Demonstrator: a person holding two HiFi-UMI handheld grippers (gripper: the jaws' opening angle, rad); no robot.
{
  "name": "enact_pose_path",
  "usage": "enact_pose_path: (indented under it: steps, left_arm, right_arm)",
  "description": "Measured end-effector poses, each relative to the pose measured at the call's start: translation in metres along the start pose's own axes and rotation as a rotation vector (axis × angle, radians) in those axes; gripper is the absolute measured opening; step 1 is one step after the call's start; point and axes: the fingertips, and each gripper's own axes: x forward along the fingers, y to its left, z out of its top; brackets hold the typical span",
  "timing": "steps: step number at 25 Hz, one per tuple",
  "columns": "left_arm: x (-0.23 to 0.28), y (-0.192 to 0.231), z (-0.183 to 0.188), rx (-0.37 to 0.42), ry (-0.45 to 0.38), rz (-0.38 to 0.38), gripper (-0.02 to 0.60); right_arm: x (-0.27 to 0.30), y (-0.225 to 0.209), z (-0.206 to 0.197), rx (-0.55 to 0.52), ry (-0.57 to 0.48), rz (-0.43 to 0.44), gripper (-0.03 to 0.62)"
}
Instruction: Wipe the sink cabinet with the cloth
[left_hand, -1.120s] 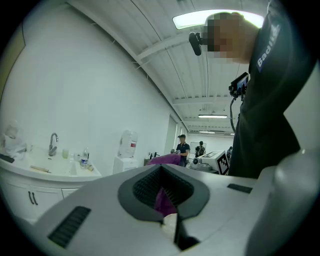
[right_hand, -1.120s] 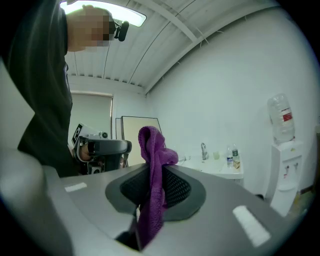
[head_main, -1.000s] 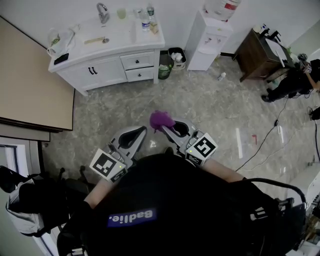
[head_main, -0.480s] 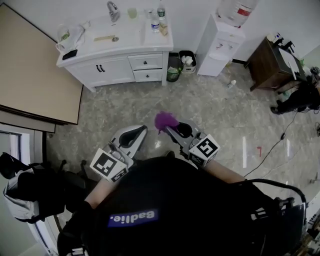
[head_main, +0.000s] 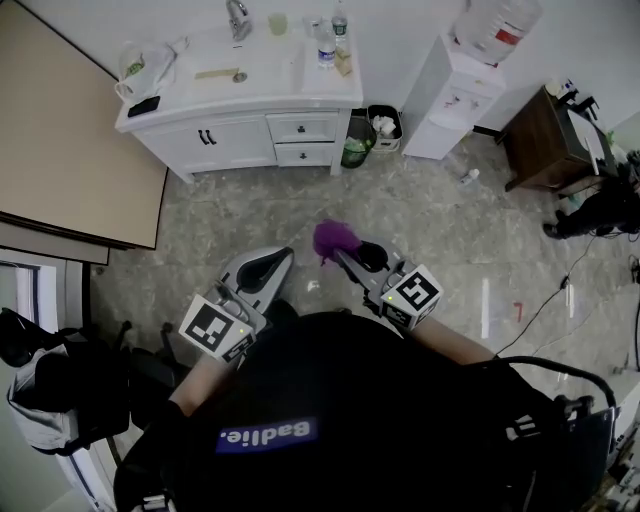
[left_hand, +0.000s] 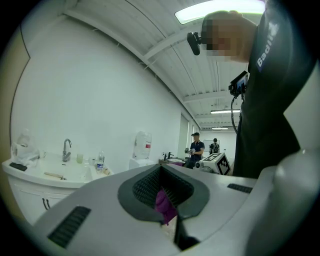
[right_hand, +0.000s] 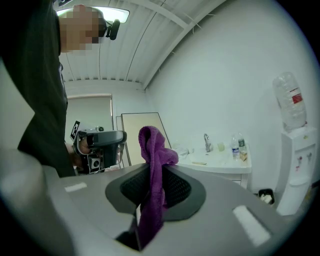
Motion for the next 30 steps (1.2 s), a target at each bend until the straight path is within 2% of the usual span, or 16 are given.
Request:
enact_pose_path:
  steps: [9, 15, 21, 26, 30]
  left_arm:
    - [-0.015, 0.134, 0.017, 0.003, -0.009, -0.106, 0.0]
    - [-0.018, 0.212, 0.013, 0.029, 0.019, -0.15, 0.0]
    - [0.0, 0.248, 0.007, -0.009, -0.007, -0.122, 0.0]
    - [0.026, 0.267, -0.016, -0.026, -0.004, -0.064, 0.0]
    - [0.051, 0.285, -0.045, -0.023, 0.0, -0.029, 0.0]
  right_arm:
    - [0.137, -0.025, 0.019, -0.004, 0.028, -0.081, 0.057]
    - [0.211, -0.053, 0.029, 0.017, -0.022, -0.154, 0.057]
    - [0.246, -0.082, 0.015, 0.021, 0.005, -0.135, 0.055]
    - [0.259, -0.111, -0.003, 0.002, 0.013, -0.078, 0.055]
    - [0.267, -0.145, -0.026, 0.028, 0.018, -0.062, 0.055]
